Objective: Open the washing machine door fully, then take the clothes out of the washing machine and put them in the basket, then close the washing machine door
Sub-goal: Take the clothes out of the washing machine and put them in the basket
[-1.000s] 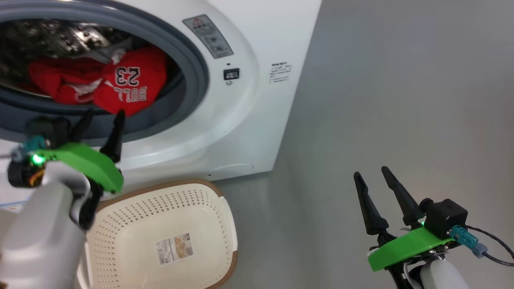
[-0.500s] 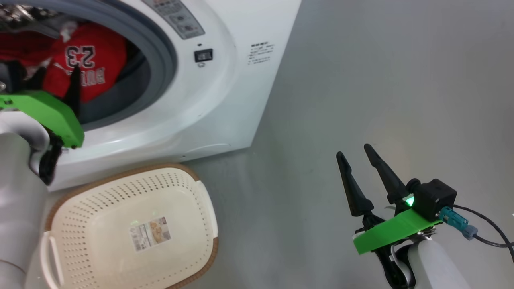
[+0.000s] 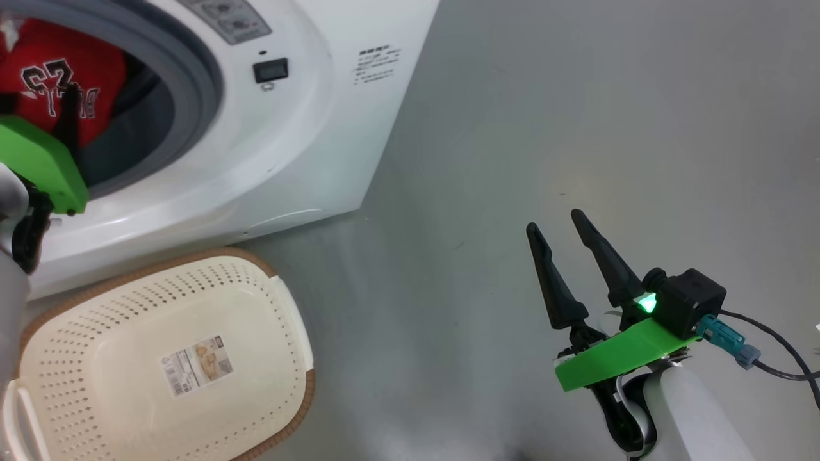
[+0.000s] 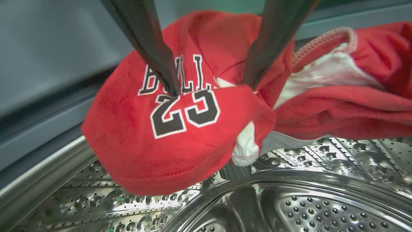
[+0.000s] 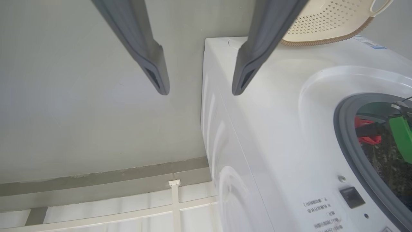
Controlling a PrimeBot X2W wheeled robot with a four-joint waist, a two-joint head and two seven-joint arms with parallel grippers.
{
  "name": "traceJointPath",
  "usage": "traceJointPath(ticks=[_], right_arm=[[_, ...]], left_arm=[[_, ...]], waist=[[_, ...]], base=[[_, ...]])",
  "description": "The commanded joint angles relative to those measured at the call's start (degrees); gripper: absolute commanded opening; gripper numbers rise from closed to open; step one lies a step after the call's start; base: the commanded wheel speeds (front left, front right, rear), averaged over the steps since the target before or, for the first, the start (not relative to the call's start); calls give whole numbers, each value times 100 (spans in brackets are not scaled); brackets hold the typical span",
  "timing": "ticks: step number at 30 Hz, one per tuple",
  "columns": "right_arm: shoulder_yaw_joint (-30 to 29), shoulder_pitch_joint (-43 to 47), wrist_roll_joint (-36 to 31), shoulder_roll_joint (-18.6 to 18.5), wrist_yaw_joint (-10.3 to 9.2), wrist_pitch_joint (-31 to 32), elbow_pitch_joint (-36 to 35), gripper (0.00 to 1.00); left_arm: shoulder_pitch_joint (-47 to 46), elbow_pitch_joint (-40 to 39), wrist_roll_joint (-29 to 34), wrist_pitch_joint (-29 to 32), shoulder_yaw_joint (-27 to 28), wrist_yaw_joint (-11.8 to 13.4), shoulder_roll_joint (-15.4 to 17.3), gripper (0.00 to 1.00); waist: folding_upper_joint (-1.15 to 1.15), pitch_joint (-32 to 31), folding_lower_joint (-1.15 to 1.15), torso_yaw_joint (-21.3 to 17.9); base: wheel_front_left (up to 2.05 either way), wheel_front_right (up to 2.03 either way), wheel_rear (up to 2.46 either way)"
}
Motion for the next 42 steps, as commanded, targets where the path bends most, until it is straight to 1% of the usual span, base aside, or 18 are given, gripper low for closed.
traceJointPath(ticks=[1,3,4,5,6,7,8,9,16,22,28,32,34,37,42], right_arm=[[144,-30,153,30,9,-68,-142,100],[156,-22,171,30,9,-68,-145,100],[160,-16,177,30,9,-68,-145,100],[162,-10,181,30,9,-68,-142,100],[164,-7,185,30,9,-68,-137,100],[164,-7,185,30,9,-68,-137,100],[162,-3,187,30,9,-68,-132,100],[157,1,188,30,9,-68,-127,100],[96,30,139,30,9,-68,-96,100],[66,57,58,30,9,-68,-33,100],[-5,151,-47,30,9,-68,28,100],[-85,252,-122,30,9,-68,56,100],[-147,297,-157,30,9,-68,58,100],[-220,360,-205,30,9,-68,69,100],[-315,457,-267,30,9,-68,87,100]], left_arm=[[-202,-52,-70,7,13,-11,292,100],[-204,-48,-151,2,-60,-11,325,100],[-201,-48,-191,-7,-96,-11,339,89],[-195,-51,-235,-21,-128,-11,349,50],[-191,-56,-274,-40,-165,-11,361,31],[-191,-56,-274,-40,-165,-11,361,31],[-187,-62,-312,-60,-201,-11,370,10],[-180,-66,-356,-85,-232,-11,375,0],[-69,-93,-678,-292,-427,-11,306,0],[136,-184,-1015,-673,-517,-11,189,0],[446,-314,-1293,-1080,-530,-11,132,0],[687,-527,-1371,-1182,-443,-11,130,0],[776,-792,-1319,-1188,-210,-11,181,0],[1078,-1280,-1076,-1190,273,-11,213,0],[1742,-2077,-556,-1191,1086,-11,115,0]], waist=[[0,40,0,-75],[0,37,0,-100],[0,31,0,-109],[0,23,0,-114],[0,15,0,-117],[0,15,0,-117],[0,9,0,-119],[0,0,0,-117],[0,-138,0,-26],[0,-367,0,130],[0,-639,0,320],[0,-807,0,452],[0,-858,0,530],[0,-951,0,634],[0,-1110,0,790]], base=[[0,0,0],[0,0,0],[0,0,0],[0,0,0],[0,0,0],[0,0,0],[0,0,0],[0,0,0],[0,0,0],[0,0,0],[0,0,0],[0,0,0],[0,0,0],[0,0,0],[0,0,0]])
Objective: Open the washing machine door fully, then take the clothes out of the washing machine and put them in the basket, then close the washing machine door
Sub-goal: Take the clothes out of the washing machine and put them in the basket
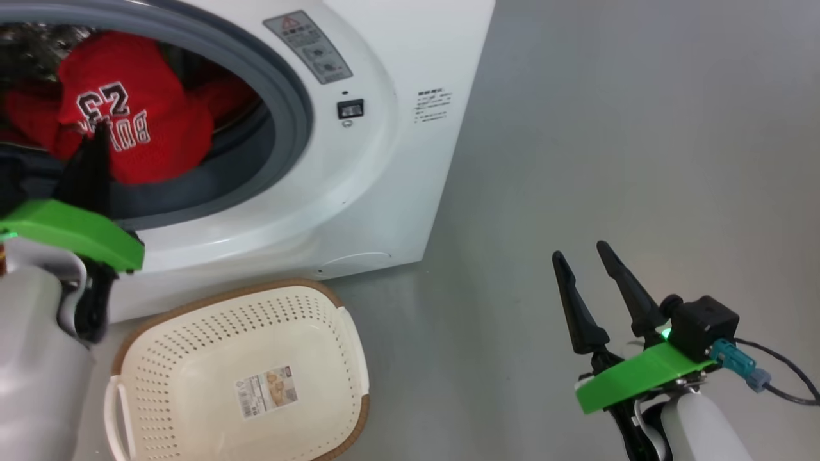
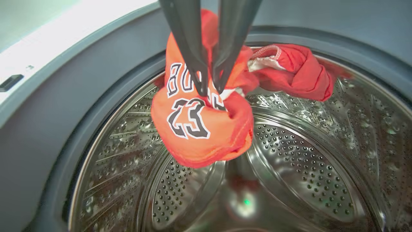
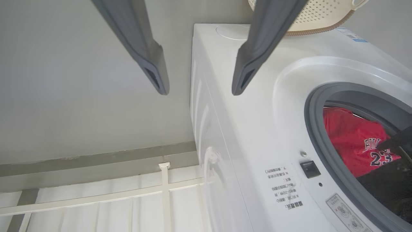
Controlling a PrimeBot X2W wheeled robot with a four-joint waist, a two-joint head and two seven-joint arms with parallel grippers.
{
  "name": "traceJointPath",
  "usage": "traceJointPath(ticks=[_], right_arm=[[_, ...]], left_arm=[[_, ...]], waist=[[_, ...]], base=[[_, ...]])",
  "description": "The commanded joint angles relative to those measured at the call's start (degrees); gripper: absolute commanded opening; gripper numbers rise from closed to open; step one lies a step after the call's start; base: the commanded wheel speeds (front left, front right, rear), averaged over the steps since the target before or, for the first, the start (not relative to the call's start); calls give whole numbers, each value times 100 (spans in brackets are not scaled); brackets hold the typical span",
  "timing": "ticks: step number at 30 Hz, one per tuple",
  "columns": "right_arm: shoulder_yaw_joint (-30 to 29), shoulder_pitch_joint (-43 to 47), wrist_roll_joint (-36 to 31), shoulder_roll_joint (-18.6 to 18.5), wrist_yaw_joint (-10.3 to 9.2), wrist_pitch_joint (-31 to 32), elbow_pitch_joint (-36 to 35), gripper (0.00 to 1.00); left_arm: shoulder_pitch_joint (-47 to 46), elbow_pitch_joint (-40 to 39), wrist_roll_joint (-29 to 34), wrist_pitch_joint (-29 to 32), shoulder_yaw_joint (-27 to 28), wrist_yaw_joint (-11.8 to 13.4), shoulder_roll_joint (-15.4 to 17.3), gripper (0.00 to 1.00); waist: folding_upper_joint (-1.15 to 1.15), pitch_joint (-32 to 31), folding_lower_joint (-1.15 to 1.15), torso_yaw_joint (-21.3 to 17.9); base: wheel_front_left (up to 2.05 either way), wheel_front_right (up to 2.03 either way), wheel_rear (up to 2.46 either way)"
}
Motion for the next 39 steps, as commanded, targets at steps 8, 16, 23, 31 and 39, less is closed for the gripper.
traceJointPath(ticks=[8,16,23,31,39], right_arm=[[24,217,-109,30,9,-68,-95,100],[-45,262,-142,30,9,-68,-91,100],[-99,311,-158,18,9,-68,-89,100],[-139,351,-157,-16,9,-68,-99,100],[-101,306,-163,-10,9,-68,-105,100]], left_arm=[[949,-1398,728,-53,1135,-11,-4,0],[1628,-2425,1022,-53,1602,-11,-83,0],[2255,-3523,1174,-53,2042,-11,-138,0],[3065,-5066,1367,-53,2562,61,-267,0],[3629,-5763,1386,28,2472,177,-354,0]], waist=[[0,-286,0,296],[0,-346,0,415],[0,-398,0,493],[0,-412,0,546],[0,-345,0,548]], base=[[0,0,0],[0,0,0],[0,0,0],[0,0,0],[0,0,0]])
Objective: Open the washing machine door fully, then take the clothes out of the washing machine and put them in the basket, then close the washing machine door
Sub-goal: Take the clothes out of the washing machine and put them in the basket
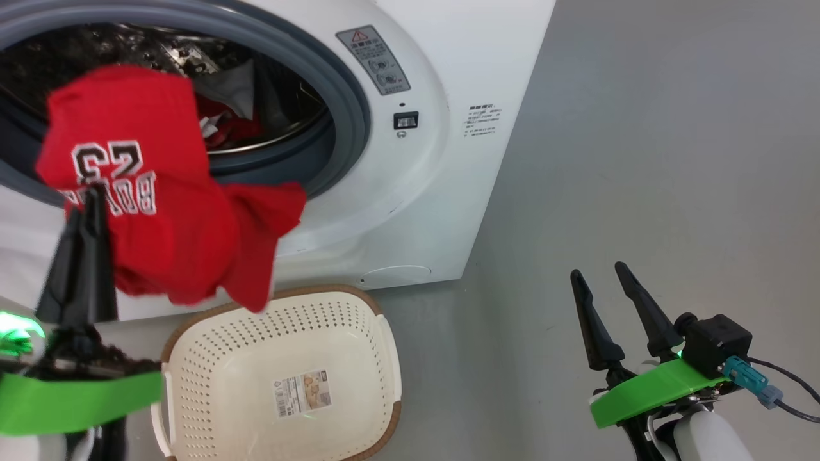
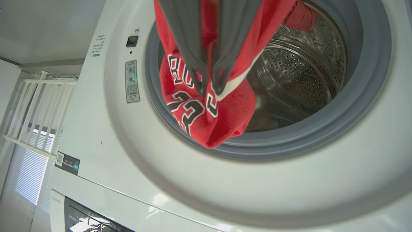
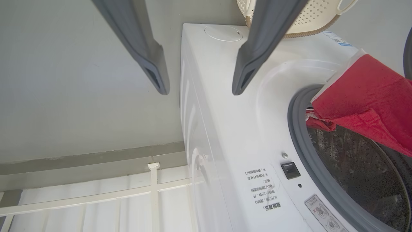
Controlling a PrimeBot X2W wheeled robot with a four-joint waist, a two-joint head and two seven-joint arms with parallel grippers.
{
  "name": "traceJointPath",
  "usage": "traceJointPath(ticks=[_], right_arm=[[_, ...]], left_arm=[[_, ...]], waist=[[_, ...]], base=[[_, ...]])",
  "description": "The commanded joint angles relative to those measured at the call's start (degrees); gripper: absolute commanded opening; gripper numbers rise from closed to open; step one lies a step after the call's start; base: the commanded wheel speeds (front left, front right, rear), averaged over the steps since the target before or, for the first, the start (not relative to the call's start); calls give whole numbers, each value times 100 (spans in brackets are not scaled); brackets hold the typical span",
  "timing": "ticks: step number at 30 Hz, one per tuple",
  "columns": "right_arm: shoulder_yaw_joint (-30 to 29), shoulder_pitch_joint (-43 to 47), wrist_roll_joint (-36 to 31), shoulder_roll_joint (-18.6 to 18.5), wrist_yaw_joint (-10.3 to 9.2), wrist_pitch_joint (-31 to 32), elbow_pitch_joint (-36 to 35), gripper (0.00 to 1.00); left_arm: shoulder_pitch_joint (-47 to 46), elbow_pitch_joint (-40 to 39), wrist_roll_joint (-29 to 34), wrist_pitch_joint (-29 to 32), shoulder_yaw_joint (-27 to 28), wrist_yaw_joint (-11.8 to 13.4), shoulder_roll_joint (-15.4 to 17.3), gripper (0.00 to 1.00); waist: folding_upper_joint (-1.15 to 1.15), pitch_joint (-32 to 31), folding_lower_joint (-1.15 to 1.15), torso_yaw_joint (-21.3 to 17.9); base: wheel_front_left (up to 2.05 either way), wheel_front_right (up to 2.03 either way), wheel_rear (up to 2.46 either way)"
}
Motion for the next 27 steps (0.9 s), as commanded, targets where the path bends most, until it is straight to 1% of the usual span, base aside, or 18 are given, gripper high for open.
traceJointPath(ticks=[1,5,12,18,27], right_arm=[[161,-17,-112,6,9,-68,-136,100],[177,-43,-114,11,9,-68,-144,100],[197,-102,-125,24,9,-68,-168,100],[235,-246,-139,36,9,-68,-202,100],[373,-509,-50,44,9,-68,-290,100]], left_arm=[[85,-115,9,37,143,46,123,0],[338,255,-42,44,-36,18,44,0],[334,1609,87,-32,-357,-75,-76,0],[-112,2993,205,-55,-570,-133,-138,0],[-884,4622,32,-57,-1348,-138,-35,0]], waist=[[0,28,0,-16],[0,86,0,-41],[0,257,0,-87],[0,531,0,-160],[0,1116,0,-343]], base=[[0,0,0],[0,0,0],[0,0,0],[0,0,0],[0,0,0]])
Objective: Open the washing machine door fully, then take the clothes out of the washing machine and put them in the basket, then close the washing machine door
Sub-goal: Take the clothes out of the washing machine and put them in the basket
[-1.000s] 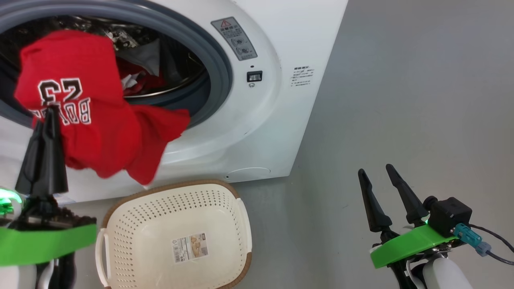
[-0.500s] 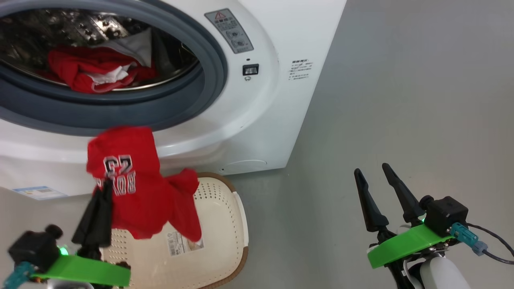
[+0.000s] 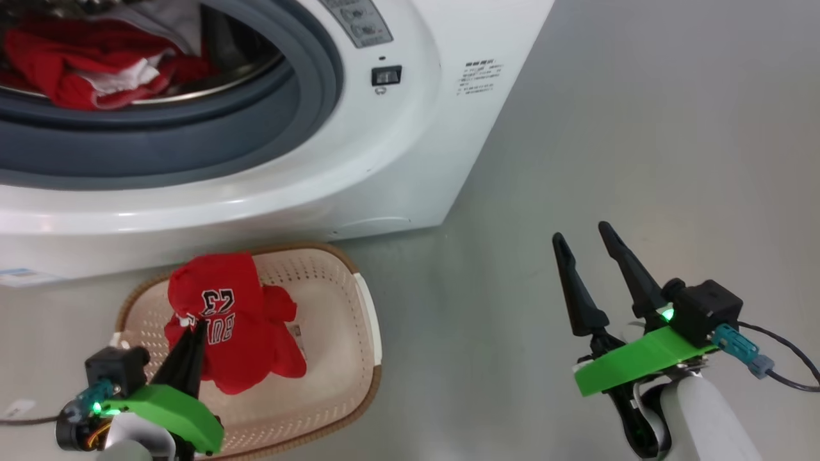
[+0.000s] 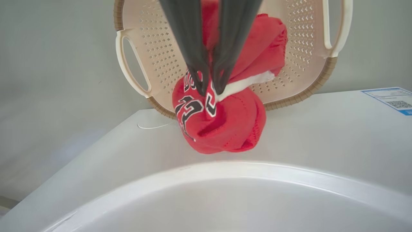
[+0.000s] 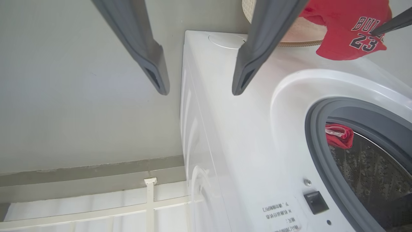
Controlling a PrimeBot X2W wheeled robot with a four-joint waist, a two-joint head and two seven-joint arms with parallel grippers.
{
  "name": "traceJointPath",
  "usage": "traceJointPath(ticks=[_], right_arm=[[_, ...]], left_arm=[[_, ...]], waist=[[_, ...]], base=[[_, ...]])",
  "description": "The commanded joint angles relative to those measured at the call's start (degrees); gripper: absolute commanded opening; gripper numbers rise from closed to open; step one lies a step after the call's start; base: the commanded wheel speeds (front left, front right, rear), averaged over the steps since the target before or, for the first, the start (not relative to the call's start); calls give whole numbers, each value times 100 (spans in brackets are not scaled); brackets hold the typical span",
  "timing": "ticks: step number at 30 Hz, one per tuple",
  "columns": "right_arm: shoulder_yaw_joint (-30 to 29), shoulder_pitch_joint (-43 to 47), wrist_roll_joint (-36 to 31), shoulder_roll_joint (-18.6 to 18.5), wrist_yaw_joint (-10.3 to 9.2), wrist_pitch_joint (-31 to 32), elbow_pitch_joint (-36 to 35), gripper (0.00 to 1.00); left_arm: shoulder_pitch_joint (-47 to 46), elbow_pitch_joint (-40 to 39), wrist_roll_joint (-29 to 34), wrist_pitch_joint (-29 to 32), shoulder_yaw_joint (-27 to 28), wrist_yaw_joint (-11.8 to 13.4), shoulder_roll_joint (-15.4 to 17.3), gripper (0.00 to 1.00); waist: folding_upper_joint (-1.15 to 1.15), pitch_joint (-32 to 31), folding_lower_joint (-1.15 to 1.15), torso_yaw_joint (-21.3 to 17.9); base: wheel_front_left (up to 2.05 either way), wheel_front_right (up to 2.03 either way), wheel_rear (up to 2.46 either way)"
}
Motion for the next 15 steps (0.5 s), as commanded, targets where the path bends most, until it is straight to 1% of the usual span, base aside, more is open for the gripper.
traceJointPath(ticks=[1,6,15], right_arm=[[181,-86,25,34,9,-68,-155,100],[278,-216,109,35,9,-68,-209,100],[363,-460,193,35,9,-68,-304,100]], left_arm=[[-211,61,-72,-54,100,-16,178,0],[-679,790,-300,-54,-370,-17,222,0],[-1390,1615,-840,-54,-1181,-17,365,0]], waist=[[0,276,0,-134],[0,677,0,-226],[0,1379,0,-283]], base=[[0,0,0],[0,0,0],[0,0,0]])
